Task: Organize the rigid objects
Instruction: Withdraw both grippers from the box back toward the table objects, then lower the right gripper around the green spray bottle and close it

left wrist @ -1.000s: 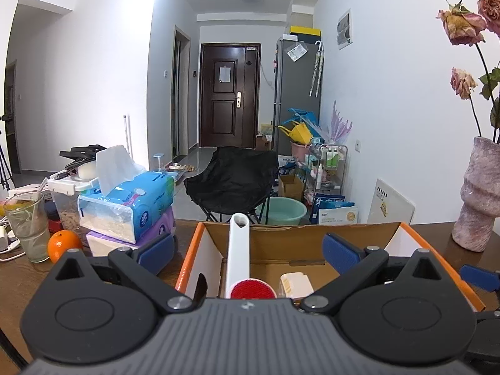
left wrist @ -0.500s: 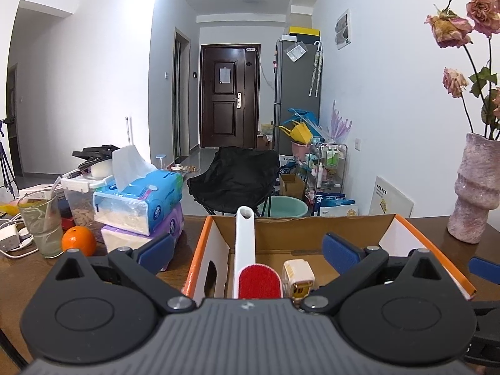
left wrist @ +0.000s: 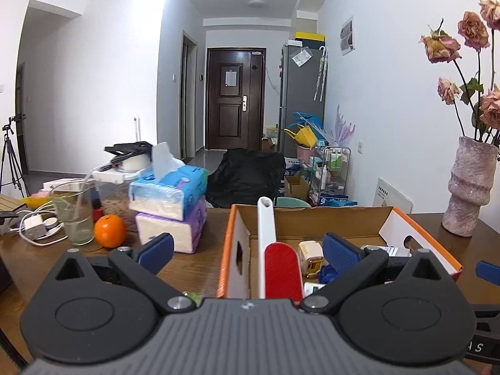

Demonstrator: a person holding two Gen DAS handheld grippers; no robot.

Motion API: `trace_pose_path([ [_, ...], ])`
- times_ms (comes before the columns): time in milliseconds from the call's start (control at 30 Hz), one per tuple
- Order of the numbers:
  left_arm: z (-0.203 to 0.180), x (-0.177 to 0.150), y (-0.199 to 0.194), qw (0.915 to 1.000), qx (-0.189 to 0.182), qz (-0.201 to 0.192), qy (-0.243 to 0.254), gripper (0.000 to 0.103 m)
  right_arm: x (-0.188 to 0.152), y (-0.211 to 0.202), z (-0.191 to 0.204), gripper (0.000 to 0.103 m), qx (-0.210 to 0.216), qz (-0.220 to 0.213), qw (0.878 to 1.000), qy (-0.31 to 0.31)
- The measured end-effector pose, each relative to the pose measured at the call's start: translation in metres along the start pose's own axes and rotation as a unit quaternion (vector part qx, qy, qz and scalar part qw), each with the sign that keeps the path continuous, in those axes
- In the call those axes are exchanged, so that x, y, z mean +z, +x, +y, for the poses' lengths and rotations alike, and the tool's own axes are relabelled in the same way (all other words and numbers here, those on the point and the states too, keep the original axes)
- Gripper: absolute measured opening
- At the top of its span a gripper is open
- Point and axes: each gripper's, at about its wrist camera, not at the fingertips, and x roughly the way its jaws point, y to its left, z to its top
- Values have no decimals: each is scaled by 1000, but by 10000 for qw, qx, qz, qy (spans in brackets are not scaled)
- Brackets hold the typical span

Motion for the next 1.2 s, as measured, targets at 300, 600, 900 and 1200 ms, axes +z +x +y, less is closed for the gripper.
trace_pose_path([
  [300,19,-11,-32,10000,35,11,45,103,-10,-36,21,103,132,-46,9998,-172],
  [600,33,-26,-57,9998,72,48,154,103,-18,-61,41,103,222,-73,9991,-343],
  [900,59,-43,-76,9997,134,152,164,103,-29,-75,60,103,268,16,9986,-466],
  [1200,91,-53,-85,9996,138,252,41,103,-39,-81,84,103,333,180,9979,-523],
])
